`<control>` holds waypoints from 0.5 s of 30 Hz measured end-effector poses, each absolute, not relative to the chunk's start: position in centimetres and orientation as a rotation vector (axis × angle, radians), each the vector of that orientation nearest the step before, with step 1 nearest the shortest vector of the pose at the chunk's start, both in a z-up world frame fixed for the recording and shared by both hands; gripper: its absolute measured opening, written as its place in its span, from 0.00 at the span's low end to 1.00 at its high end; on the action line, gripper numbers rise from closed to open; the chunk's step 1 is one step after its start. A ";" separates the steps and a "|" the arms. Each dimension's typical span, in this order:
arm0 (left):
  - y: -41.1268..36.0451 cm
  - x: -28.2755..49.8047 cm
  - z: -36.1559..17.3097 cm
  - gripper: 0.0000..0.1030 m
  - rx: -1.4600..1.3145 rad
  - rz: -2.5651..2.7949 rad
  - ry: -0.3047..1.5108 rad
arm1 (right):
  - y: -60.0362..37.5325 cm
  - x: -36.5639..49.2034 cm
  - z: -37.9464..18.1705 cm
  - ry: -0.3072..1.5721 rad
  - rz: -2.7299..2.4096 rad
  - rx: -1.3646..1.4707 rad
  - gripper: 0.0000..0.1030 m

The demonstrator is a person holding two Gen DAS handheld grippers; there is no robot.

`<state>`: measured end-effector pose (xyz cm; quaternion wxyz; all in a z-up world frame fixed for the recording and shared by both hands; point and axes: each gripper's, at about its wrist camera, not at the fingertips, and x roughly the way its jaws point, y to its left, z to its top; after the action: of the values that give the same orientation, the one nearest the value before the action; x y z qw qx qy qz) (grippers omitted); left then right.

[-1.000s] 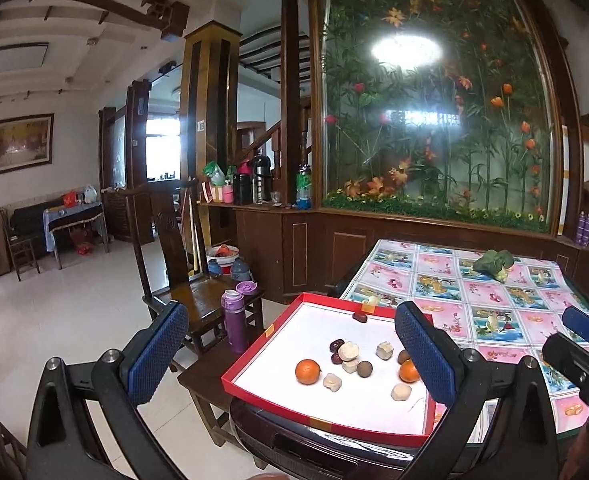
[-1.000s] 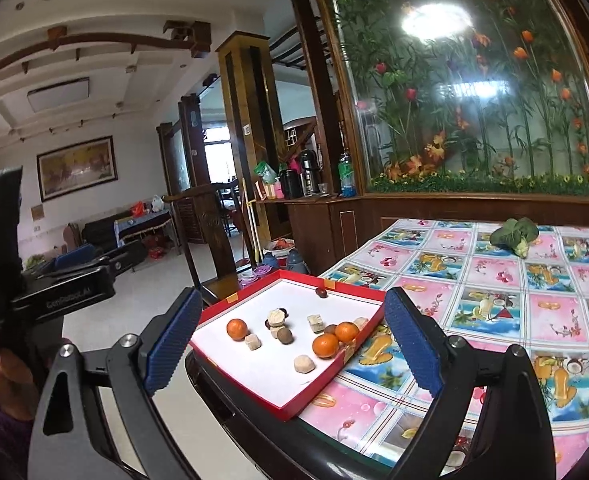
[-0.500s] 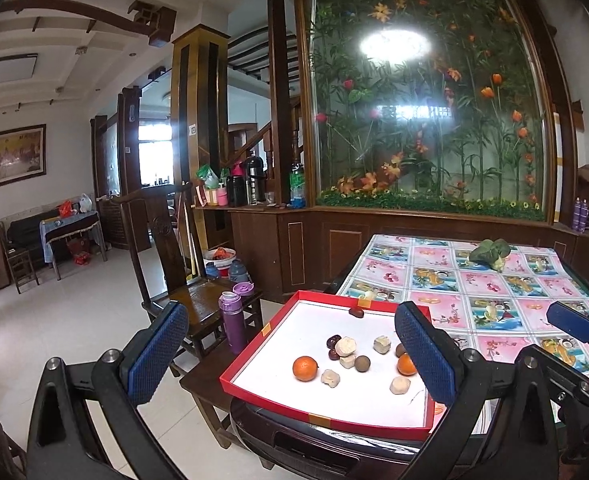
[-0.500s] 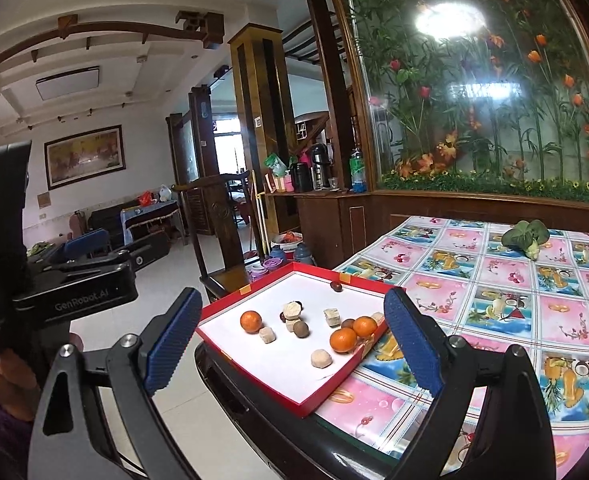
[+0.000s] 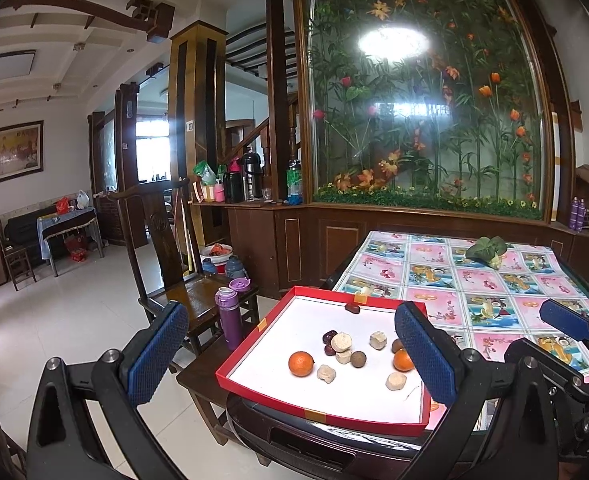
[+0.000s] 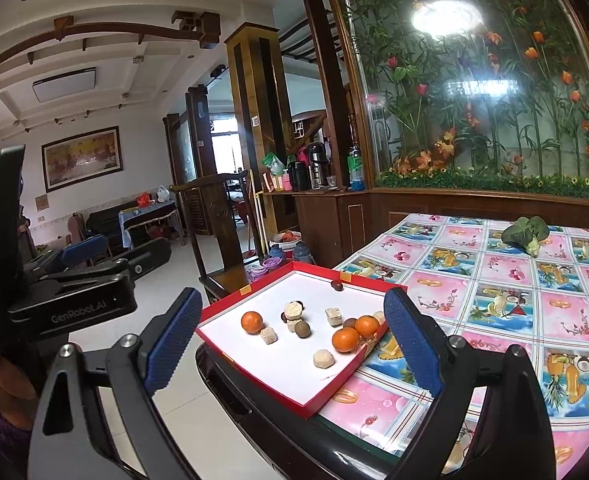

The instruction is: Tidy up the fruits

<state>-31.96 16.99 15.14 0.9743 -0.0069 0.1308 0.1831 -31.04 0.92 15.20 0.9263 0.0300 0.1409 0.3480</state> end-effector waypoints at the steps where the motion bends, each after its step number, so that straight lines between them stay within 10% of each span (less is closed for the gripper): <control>1: 17.0 -32.0 15.1 1.00 -0.013 0.369 0.264 | 1.0 -31.1 15.2 0.286 0.714 0.058 0.90; 15: 17.0 -32.0 15.2 1.00 -0.013 0.367 0.264 | 1.2 -31.3 15.3 0.276 0.715 0.050 0.90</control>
<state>-31.97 16.98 15.20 0.9745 -0.0065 0.1311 0.1821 -31.32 1.22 15.31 0.9273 0.0242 0.1346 0.3486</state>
